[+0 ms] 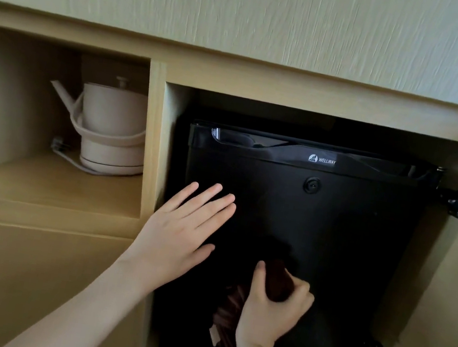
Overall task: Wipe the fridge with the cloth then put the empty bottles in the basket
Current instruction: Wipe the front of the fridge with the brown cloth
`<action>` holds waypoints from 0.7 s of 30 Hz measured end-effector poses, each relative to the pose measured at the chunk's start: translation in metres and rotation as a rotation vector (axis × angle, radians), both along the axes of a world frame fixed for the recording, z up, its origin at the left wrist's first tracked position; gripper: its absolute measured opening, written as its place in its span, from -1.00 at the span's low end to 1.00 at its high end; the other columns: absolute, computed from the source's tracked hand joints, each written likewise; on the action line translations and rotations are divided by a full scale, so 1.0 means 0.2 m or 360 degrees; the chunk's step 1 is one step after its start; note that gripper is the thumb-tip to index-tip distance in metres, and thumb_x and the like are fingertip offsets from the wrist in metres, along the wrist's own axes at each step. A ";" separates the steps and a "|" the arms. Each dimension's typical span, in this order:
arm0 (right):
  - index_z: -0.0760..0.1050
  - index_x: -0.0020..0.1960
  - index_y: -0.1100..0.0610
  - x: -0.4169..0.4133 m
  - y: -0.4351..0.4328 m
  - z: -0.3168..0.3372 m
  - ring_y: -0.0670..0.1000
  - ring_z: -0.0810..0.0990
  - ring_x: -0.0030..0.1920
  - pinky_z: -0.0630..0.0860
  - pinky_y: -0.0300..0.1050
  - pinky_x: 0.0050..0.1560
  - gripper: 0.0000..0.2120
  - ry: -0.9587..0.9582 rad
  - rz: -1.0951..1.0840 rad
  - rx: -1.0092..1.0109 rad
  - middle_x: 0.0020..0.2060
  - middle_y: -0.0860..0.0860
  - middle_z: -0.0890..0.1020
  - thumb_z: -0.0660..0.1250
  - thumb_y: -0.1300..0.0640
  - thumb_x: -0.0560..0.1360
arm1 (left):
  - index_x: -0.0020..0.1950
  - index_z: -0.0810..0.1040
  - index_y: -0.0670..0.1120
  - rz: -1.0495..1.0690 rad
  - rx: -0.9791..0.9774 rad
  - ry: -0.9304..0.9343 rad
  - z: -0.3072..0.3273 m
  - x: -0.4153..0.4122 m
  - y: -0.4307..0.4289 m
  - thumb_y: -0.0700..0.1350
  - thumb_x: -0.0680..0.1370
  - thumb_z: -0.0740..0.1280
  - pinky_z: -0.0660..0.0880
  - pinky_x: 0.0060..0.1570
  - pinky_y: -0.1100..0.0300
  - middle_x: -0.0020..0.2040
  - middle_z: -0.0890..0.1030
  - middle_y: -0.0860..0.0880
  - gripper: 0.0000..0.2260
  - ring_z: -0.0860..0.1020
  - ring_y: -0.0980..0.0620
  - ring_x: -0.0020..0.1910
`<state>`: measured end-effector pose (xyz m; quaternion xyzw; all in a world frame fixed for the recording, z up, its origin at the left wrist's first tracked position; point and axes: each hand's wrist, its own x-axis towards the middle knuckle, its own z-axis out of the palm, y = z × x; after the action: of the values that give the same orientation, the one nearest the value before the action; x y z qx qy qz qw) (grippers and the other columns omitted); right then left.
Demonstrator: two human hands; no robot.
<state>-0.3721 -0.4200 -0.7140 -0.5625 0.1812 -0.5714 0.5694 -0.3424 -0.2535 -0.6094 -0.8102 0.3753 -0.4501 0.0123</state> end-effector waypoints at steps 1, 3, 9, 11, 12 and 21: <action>0.38 -0.14 -0.12 0.00 0.01 0.06 -0.28 0.51 -0.07 0.46 -0.45 -0.07 -0.68 -0.0052 -0.0020 -0.0025 -0.05 -0.14 0.41 0.55 0.03 0.36 | 0.54 0.30 -0.10 0.0026 0.0032 -0.0054 0.03 0.00 0.02 0.01 0.44 0.47 0.00 0.56 -0.07 0.53 0.34 -0.03 -0.29 0.19 -0.04 0.56; 0.40 -0.11 -0.04 0.02 0.03 0.22 -0.23 0.49 -0.09 0.40 -0.46 -0.02 -0.68 -0.0208 -0.0074 -0.0097 -0.08 -0.14 0.41 0.55 0.04 0.37 | 0.52 0.33 -0.11 0.0095 0.0045 -0.0133 0.09 0.00 0.05 0.01 0.42 0.48 -0.06 0.56 -0.11 0.52 0.36 -0.04 -0.28 0.23 -0.08 0.55; 0.41 -0.03 0.05 0.16 0.13 0.44 -0.25 0.49 -0.05 0.41 -0.49 -0.03 -0.65 -0.0428 -0.0034 -0.0243 -0.04 -0.04 0.39 0.55 0.04 0.37 | 0.51 0.35 -0.11 0.0159 0.0127 -0.0200 0.07 -0.01 0.08 -0.02 0.40 0.52 -0.07 0.54 -0.12 0.54 0.33 -0.06 -0.27 0.26 -0.12 0.53; 0.43 0.00 0.09 0.18 0.18 0.22 -0.26 0.47 -0.02 0.41 -0.49 0.00 -0.65 -0.0386 -0.0113 -0.0185 0.00 0.00 0.39 0.53 0.03 0.38 | 0.51 0.34 -0.11 0.0174 0.0130 -0.0224 0.06 0.00 0.08 -0.02 0.40 0.52 -0.06 0.54 -0.12 0.54 0.33 -0.06 -0.28 0.26 -0.12 0.53; 0.43 0.01 0.11 0.17 0.21 0.08 -0.25 0.47 -0.02 0.42 -0.47 0.03 -0.65 -0.0327 -0.0139 -0.0130 0.00 0.02 0.39 0.52 0.02 0.39 | 0.52 0.34 -0.11 0.0188 0.0133 -0.0233 0.06 0.00 0.08 -0.02 0.40 0.51 -0.07 0.54 -0.12 0.54 0.33 -0.06 -0.28 0.25 -0.12 0.53; 0.38 0.02 -0.01 0.09 0.39 -0.35 -0.26 0.48 -0.05 0.45 -0.43 -0.07 -0.68 -0.0010 -0.0102 0.0459 -0.02 -0.12 0.37 0.51 0.03 0.45 | 0.57 0.21 -0.10 0.0218 0.0138 -0.0109 -0.02 -0.03 0.03 0.00 0.45 0.46 -0.02 0.55 -0.12 0.60 0.18 -0.04 -0.24 0.07 -0.10 0.60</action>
<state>-0.3534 -0.3417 -0.7833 -0.4670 0.2775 -0.5592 0.6263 -0.3489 -0.2470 -0.6143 -0.8168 0.3375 -0.4590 0.0908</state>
